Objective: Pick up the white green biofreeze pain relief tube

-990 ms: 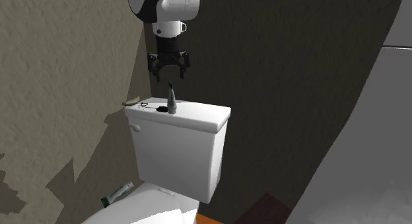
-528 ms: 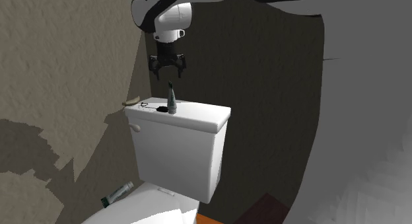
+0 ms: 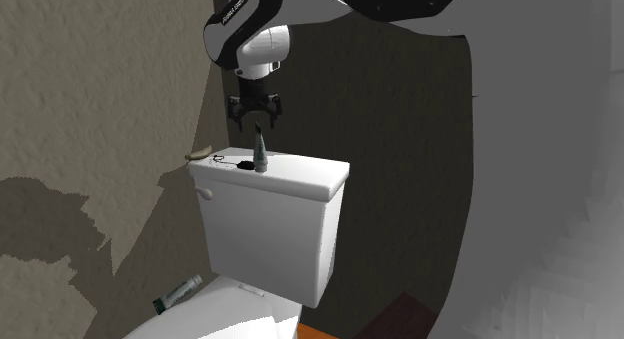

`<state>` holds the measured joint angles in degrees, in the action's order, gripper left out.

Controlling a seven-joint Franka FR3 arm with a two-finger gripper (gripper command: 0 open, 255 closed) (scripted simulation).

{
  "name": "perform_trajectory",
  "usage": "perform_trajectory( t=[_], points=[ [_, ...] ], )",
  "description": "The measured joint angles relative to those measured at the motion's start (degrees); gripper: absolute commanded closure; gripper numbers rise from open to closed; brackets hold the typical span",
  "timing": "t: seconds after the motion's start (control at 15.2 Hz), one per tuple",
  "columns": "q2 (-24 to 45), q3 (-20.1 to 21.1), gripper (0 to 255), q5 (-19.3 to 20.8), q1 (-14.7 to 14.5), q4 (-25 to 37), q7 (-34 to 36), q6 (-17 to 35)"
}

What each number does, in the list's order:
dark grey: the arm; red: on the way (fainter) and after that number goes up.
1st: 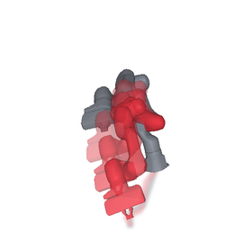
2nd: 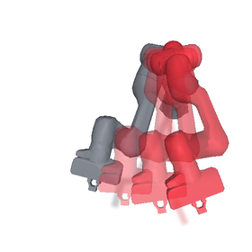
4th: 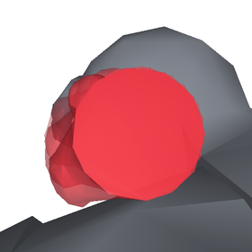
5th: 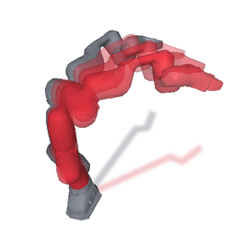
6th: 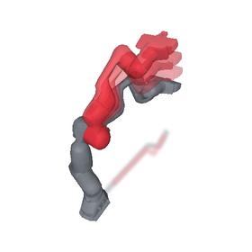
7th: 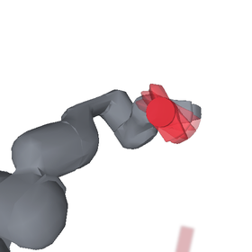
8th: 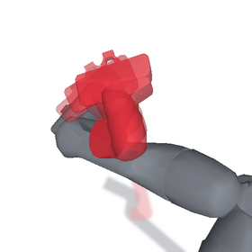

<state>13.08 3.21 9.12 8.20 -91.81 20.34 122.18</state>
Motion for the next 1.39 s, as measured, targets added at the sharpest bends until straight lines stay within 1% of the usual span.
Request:
perform_trajectory(
  t=[0.07, 0.13, 0.79, 0.99, 1.39],
  points=[
    [0.0, 0.0, 0, 0.0, 0.1, -0.8, 0.0, 0.7],
    [0.0, 0.0, 255, 0.0, 0.1, -1.1, 0.1, 1.1],
    [0.0, -0.1, 255, 0.1, 0.1, -1.3, 0.1, 1.4],
    [-0.2, 0.0, 255, 0.0, 0.0, -0.1, 0.0, -0.1],
    [0.0, 0.1, 255, -0.4, 0.0, 4.8, -0.7, -4.7]
  ],
)
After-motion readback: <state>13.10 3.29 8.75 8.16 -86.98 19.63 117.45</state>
